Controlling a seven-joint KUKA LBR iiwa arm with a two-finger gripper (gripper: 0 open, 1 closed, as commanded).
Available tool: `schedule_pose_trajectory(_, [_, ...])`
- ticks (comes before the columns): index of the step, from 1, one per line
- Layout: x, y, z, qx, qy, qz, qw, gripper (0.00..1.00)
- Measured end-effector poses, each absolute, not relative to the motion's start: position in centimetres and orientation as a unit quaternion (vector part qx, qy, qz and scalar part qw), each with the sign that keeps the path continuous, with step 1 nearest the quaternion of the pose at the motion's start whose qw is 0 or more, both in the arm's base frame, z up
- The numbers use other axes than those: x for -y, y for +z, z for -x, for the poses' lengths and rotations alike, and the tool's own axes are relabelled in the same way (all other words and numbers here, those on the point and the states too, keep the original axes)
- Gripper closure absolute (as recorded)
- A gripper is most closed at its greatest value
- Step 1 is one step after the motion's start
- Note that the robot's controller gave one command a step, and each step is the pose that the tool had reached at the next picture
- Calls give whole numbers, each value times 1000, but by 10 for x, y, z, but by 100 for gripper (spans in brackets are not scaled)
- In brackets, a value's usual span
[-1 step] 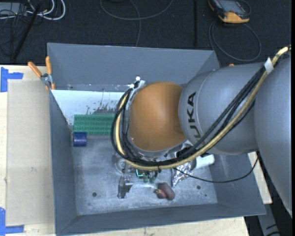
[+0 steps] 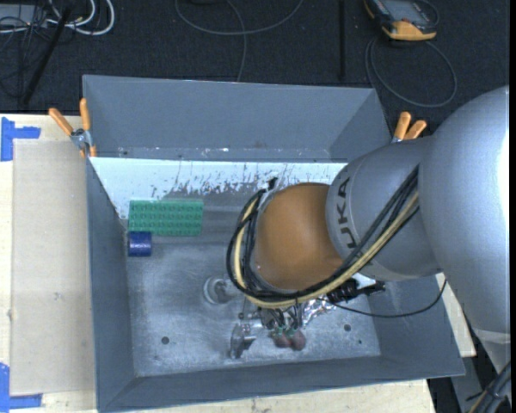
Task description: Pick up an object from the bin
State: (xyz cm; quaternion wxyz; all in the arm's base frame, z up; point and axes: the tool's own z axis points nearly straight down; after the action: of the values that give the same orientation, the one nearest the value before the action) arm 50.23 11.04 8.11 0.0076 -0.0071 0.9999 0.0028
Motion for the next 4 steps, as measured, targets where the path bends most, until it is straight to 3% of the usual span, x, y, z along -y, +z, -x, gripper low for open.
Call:
schedule_pose_trajectory(1, [-51, 77, -556, -980, 4, -198, 7, 0])
schedule_pose_trajectory(2, [-47, 82, -562, -979, 5, -201, 19, 100])
schedule_pose_trajectory(3, [-51, 77, -554, -980, 4, -199, 3, 0])
schedule_pose_trajectory(4, [-47, 82, -563, -979, 5, -203, 21, 100])
